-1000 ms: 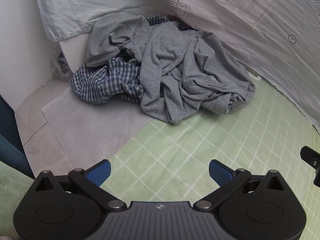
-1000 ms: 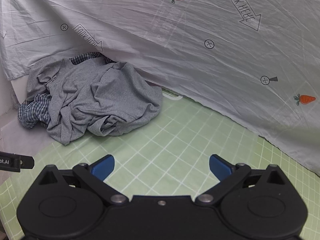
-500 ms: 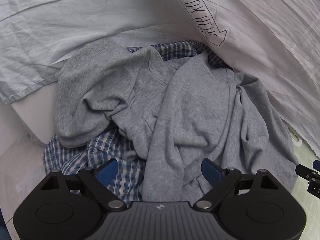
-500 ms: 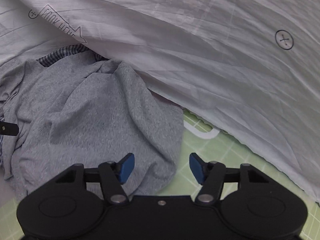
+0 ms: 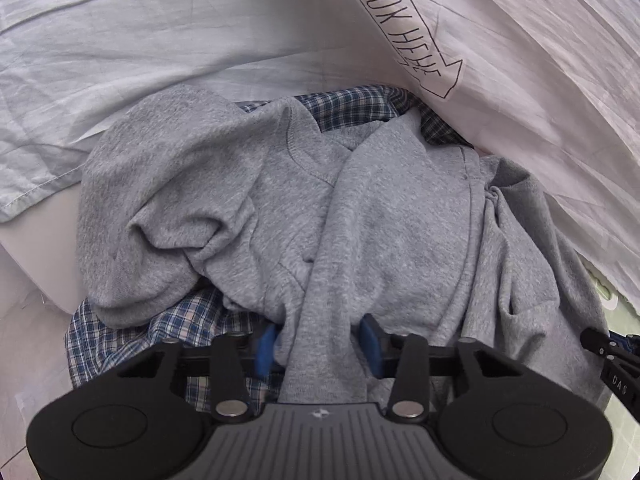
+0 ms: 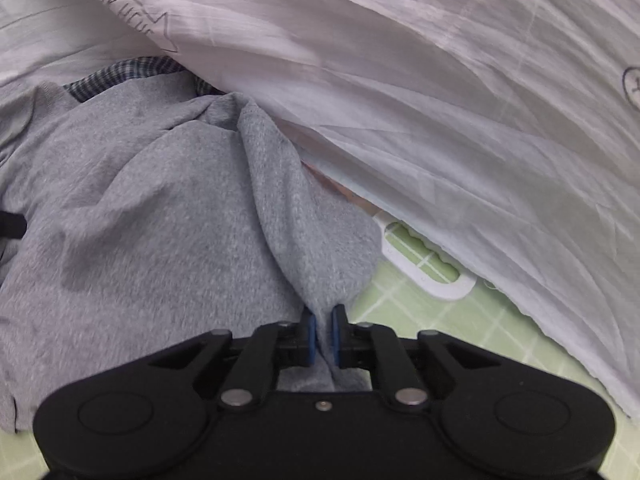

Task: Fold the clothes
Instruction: 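Lift the grey hoodie with both grippers and carry it onto the open mat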

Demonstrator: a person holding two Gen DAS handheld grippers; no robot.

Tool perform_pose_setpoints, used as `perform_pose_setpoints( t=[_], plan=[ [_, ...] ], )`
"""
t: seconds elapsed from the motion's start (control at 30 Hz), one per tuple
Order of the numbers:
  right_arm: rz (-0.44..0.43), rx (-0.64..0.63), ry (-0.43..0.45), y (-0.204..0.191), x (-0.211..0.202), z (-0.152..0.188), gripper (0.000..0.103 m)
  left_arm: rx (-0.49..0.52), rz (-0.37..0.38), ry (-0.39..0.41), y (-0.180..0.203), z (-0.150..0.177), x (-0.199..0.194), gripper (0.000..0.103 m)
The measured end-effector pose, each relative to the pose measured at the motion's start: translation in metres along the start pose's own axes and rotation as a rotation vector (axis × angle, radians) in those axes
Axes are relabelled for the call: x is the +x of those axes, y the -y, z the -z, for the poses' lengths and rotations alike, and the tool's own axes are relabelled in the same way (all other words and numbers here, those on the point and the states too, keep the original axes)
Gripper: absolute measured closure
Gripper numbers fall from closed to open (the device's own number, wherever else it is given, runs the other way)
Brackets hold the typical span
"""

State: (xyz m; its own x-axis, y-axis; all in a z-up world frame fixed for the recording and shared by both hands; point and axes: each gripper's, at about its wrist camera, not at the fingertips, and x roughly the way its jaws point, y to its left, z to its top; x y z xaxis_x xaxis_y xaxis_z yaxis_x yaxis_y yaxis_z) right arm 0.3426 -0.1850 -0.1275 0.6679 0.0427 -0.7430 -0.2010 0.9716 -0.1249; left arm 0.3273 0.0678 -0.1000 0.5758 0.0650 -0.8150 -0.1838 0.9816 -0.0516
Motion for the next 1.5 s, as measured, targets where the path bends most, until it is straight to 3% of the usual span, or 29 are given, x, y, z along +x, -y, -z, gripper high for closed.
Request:
perform_pose_setpoints(
  t=[0.2,0.4,0.67,1.07,1.33,1.5],
  plan=[
    [0.084,-0.067,0.112,-0.011,-0.082,0.028,0.096,0.028,0.055,0.046,0.004,0.017,-0.047,0.087],
    [0.178,0.030,0.133,0.007,-0.155,0.081,0.096,0.052,0.120,0.076,0.005,0.050,-0.104,0.087],
    [0.375,0.172,0.112,0.041,-0.245,0.170,0.096,0.120,0.213,0.020,0.038,0.133,-0.170,0.087],
    [0.620,0.405,0.002,0.185,-0.375,0.360,0.096,0.230,0.336,-0.087,0.165,0.271,-0.230,0.087],
    [0.768,0.572,-0.065,0.253,-0.448,0.492,0.096,0.332,0.450,-0.131,0.281,0.335,-0.256,0.087],
    [0.818,0.646,-0.127,0.292,-0.465,0.545,0.096,0.387,0.511,-0.138,0.336,0.366,-0.270,0.087]
  ],
)
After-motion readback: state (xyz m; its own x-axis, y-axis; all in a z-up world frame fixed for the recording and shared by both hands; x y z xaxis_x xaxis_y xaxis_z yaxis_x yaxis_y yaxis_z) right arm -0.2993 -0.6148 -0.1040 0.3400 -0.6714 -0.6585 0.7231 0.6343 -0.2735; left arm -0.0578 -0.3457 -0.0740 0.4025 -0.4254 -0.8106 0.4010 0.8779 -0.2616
